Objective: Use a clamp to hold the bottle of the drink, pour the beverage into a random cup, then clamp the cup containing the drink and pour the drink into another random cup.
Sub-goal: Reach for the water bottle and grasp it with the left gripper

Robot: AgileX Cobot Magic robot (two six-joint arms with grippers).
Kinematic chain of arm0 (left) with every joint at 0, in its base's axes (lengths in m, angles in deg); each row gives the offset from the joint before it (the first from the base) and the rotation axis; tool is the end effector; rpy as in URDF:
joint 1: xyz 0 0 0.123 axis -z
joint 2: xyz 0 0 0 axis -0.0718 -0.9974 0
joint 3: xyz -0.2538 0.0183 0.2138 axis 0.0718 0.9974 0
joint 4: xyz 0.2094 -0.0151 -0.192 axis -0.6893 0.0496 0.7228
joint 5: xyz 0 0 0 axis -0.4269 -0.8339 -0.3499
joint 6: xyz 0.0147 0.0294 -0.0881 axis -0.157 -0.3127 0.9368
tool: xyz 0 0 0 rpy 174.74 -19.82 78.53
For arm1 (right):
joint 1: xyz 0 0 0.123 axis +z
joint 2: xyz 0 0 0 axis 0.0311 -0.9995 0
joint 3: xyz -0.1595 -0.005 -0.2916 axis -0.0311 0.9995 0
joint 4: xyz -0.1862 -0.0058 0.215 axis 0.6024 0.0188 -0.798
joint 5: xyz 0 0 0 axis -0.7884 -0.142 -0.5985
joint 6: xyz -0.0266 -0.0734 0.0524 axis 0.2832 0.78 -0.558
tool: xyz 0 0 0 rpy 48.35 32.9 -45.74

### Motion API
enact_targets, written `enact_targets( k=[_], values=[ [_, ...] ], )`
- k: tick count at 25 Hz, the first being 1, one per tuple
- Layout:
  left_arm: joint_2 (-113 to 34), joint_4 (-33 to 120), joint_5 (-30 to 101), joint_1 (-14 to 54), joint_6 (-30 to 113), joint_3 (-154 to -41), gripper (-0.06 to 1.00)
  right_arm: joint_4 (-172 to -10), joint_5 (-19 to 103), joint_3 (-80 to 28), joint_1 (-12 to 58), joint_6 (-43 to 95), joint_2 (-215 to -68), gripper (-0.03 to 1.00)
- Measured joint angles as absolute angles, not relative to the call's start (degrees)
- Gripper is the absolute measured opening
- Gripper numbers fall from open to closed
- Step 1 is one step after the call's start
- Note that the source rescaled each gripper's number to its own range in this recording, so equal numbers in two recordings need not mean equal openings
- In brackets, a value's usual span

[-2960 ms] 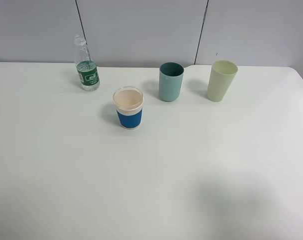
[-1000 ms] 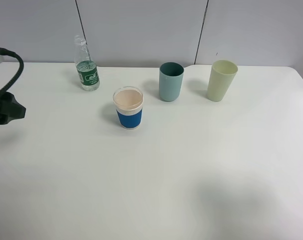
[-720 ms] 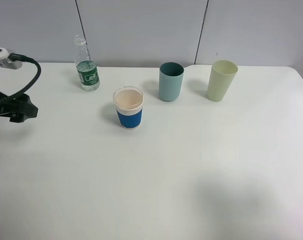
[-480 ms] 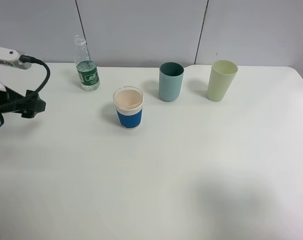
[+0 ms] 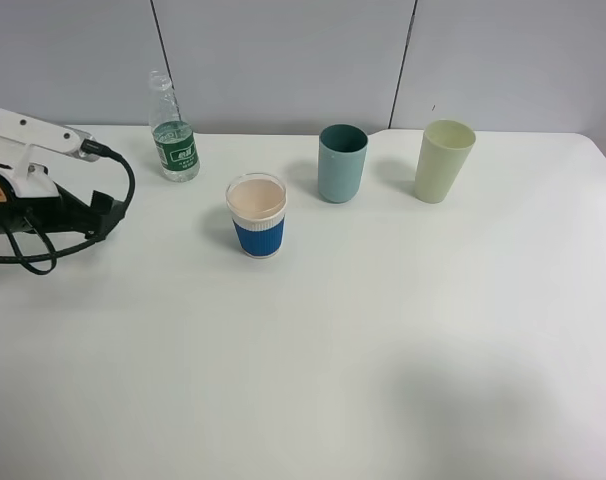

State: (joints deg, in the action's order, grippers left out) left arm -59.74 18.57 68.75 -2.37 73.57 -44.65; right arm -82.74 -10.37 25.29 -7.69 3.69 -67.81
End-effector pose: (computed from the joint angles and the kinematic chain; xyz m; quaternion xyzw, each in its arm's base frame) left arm 0.2873 -0.0182 0.1597 0.1296 0.8676 -0.0004 0.4800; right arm -0.0220 0.0014 0.2918 0.0388 0.8532 -0.0347 0.5190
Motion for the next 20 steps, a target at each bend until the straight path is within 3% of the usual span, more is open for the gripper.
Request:
enact_targets(
  k=[20],
  values=[
    [-74.6, 13.1, 90.8, -2.4, 75.3, -45.5, 1.0, -82.7, -10.4, 25.3, -7.7, 3.7, -67.8, 0.93]
  ],
)
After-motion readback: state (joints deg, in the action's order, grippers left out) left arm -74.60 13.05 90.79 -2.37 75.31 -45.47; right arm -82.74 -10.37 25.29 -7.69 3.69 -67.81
